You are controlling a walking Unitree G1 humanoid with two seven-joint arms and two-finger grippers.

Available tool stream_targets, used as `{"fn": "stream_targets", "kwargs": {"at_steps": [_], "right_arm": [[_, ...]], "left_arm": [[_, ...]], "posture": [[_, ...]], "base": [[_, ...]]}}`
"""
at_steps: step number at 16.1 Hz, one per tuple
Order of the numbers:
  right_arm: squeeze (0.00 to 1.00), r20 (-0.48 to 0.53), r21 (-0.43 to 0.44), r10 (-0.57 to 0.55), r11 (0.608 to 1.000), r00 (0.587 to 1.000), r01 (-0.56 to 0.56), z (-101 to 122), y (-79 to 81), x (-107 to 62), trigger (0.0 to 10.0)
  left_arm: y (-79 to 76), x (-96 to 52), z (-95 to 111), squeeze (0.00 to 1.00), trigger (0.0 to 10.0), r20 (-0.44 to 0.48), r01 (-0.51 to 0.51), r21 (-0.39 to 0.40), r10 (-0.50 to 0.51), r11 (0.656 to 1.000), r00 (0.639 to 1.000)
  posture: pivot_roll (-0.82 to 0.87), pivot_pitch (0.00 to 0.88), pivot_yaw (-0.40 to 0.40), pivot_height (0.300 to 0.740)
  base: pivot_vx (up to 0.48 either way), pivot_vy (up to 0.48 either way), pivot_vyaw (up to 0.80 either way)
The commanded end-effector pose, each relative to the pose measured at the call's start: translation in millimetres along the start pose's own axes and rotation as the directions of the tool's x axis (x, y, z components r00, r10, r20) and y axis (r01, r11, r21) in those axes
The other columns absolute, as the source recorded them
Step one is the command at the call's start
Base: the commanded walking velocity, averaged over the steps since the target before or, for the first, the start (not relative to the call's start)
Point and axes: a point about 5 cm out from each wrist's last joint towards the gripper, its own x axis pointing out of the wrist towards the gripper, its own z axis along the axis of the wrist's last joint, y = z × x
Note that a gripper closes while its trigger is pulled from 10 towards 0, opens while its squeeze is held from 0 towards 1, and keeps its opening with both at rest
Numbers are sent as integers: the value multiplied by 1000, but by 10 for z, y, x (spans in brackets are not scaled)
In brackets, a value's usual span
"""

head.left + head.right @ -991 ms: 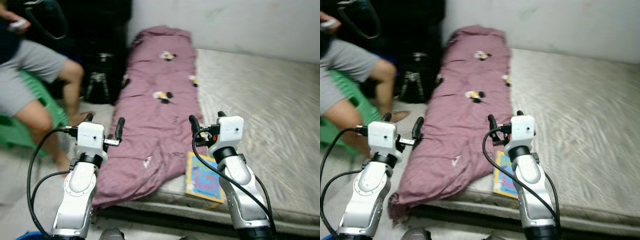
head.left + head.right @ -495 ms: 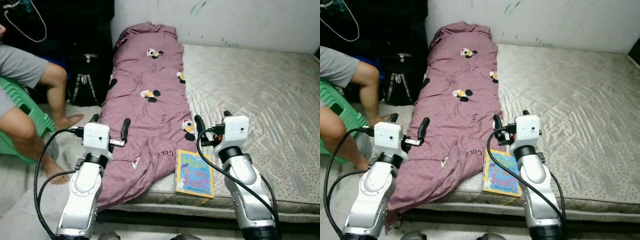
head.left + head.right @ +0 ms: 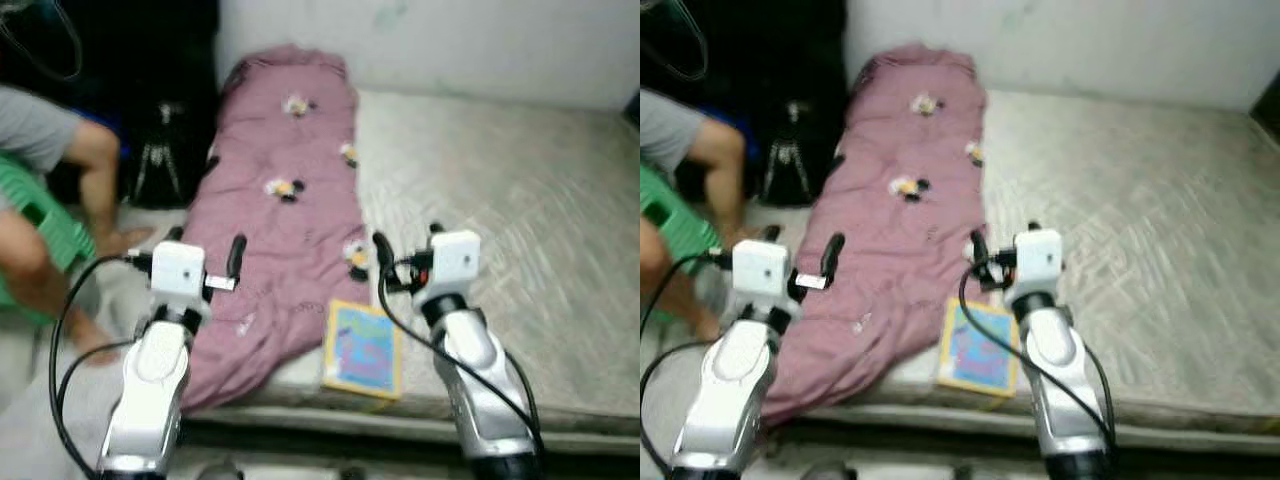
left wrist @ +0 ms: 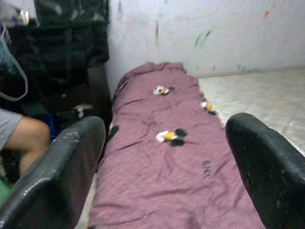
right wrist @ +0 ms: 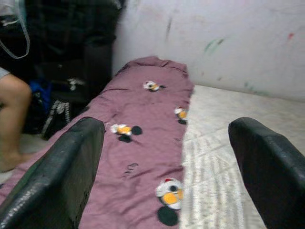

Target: Clean up the room

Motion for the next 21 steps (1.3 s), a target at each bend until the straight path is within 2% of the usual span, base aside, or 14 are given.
{"fn": "stream_targets", "kwargs": {"at_steps": [1,8,14,21], "right_arm": [[0,2,-5,-27,1000,1000,27,9,-80,-14,10000],[0,4,-14,-22,1000,1000,22,12,-80,-11,10000],[0,0,-14,-23,1000,1000,23,6,-79,-14,10000],[0,1,-19,-23,1000,1000,23,4,-76,-8,10000]], "left_arm": [[-70,4,10,0,10000,2,20,-10,-20,1000,1000],[-87,12,14,0,10000,5,24,-14,-24,1000,1000],[-88,11,16,0,10000,5,26,-13,-26,1000,1000],[-91,11,16,0,10000,6,26,-13,-26,1000,1000]], "posture": [[-30,26,-73,740],[-31,26,-74,740],[-30,26,-74,740],[-29,24,-76,740]], "base": [[0,-262,0],[0,-267,0],[0,-268,564],[0,-268,0]]}}
